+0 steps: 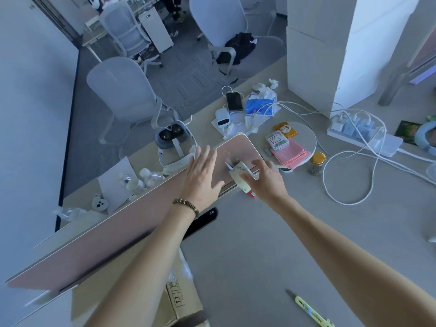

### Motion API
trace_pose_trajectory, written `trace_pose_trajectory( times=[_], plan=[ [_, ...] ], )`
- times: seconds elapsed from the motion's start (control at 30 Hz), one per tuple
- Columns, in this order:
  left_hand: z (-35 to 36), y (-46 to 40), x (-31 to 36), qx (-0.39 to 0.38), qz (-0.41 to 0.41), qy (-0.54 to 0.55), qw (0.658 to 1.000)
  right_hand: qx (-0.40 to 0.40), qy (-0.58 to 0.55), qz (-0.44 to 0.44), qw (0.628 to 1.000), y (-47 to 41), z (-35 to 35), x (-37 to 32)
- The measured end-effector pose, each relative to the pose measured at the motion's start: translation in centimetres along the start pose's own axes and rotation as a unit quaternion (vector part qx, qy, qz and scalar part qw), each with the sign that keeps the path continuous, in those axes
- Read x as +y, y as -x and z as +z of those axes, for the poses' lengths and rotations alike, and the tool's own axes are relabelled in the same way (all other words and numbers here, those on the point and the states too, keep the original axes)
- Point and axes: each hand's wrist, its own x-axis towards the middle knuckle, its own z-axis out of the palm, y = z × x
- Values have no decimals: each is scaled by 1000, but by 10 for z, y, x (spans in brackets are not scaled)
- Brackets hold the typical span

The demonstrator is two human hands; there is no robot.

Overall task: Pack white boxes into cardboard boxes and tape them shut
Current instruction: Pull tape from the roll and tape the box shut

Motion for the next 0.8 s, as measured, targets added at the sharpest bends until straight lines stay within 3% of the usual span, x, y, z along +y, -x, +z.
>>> trace_pose_trajectory(
  times=[0.17, 0.3, 0.43, 0.6, 0.8],
  plan=[
    [-7, 67, -1, -28, -19, 65, 997, 46, 8, -64, 997, 34, -8, -10],
    [-1, 144, -1, -94, -38, 99, 990, -58, -25, -45, 997, 102, 5, -6],
    [16, 228, -1, -162, -55, 132, 976, -209, -6, 30, 977, 185, 43, 28],
    [42, 322, -5, -200, -69, 132, 968, -323, -66, 146, 933, 266, 101, 82],
    [67, 407, 0, -217, -88, 70, 970, -372, -162, 321, 856, 323, 138, 112]
  ],
)
